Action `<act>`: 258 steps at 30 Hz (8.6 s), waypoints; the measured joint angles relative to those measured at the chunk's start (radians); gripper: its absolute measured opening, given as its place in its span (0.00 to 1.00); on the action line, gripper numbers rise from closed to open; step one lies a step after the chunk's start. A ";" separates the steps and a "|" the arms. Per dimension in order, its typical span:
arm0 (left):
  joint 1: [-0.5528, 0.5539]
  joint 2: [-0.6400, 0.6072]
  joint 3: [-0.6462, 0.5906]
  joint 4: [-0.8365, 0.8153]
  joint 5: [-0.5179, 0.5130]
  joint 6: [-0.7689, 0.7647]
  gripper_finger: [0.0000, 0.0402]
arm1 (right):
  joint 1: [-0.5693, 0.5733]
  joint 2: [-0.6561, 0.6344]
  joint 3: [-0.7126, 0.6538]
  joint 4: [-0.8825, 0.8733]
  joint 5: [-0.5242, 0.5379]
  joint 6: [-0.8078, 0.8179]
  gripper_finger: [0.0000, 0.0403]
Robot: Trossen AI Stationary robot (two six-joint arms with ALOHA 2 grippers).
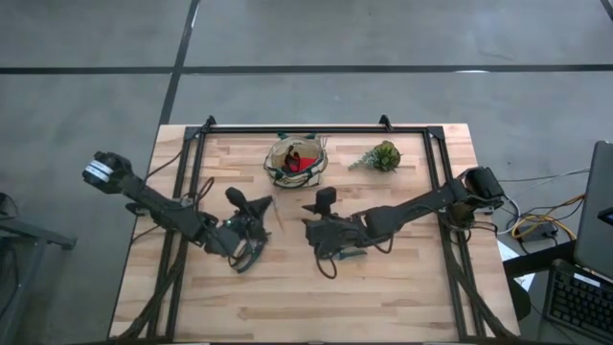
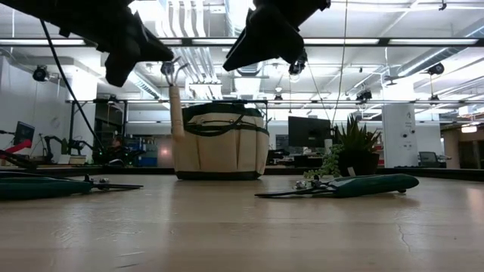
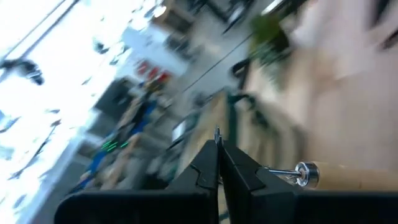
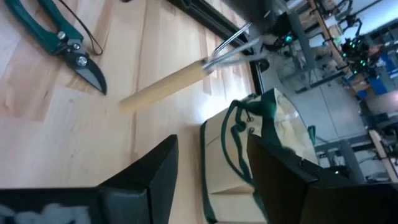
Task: Pick & Place Garden tools in Gardening bag
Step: Put the hand rake into the gardening bag, then put the right shear scissors into the gardening bag
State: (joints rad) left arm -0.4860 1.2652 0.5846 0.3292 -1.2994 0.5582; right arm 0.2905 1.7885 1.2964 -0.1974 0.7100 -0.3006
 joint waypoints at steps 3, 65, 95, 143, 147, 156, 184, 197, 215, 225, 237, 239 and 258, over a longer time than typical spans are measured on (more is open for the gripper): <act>0.000 0.000 0.000 -0.011 -0.116 0.033 0.02 | 0.000 0.000 0.000 -0.020 -0.001 0.031 0.46; 0.589 -0.043 0.095 0.121 0.071 0.467 0.02 | 0.000 -0.002 -0.005 -0.136 -0.004 0.178 0.46; 0.598 0.055 -0.047 0.125 0.389 0.334 0.05 | 0.000 -0.002 -0.005 -0.128 -0.004 0.186 0.46; 0.150 0.032 -0.045 0.109 0.432 0.161 0.09 | -0.004 -0.002 -0.005 -0.118 0.000 0.166 0.46; 0.150 0.032 -0.045 0.115 0.434 0.134 0.16 | -0.004 -0.002 -0.005 -0.118 0.000 0.166 0.46; 0.144 0.028 -0.033 0.199 0.445 0.068 0.38 | -0.001 -0.002 -0.005 -0.155 -0.001 0.175 0.46; 0.130 0.017 0.054 0.427 0.674 -0.447 0.41 | 0.078 -0.054 -0.135 -0.672 -0.636 0.520 0.46; 0.129 0.017 0.051 0.417 0.683 -0.447 0.41 | 0.140 -0.054 -0.221 -0.527 -0.573 0.530 0.46; 0.130 0.017 0.051 0.410 0.682 -0.451 0.41 | 0.127 -0.053 -0.345 -0.339 -0.572 0.539 0.43; 0.130 0.017 0.050 0.402 0.682 -0.474 0.41 | 0.109 -0.053 -0.358 -0.333 -0.573 0.485 0.20; 0.131 0.017 0.050 0.386 0.682 -0.679 0.41 | 0.108 -0.052 -0.338 -0.377 -0.541 0.397 0.09; 0.131 0.017 0.050 0.378 0.683 -0.733 0.41 | 0.109 -0.052 -0.318 -0.408 -0.511 0.369 0.10; 0.207 0.018 0.052 0.229 0.924 -1.078 0.41 | 0.212 -0.052 0.026 -0.623 -0.101 -0.070 0.10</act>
State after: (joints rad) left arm -0.2790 1.2831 0.6369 0.5584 -0.3756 -0.5196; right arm 0.5030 1.7363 1.3229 -0.8201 0.6090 -0.3706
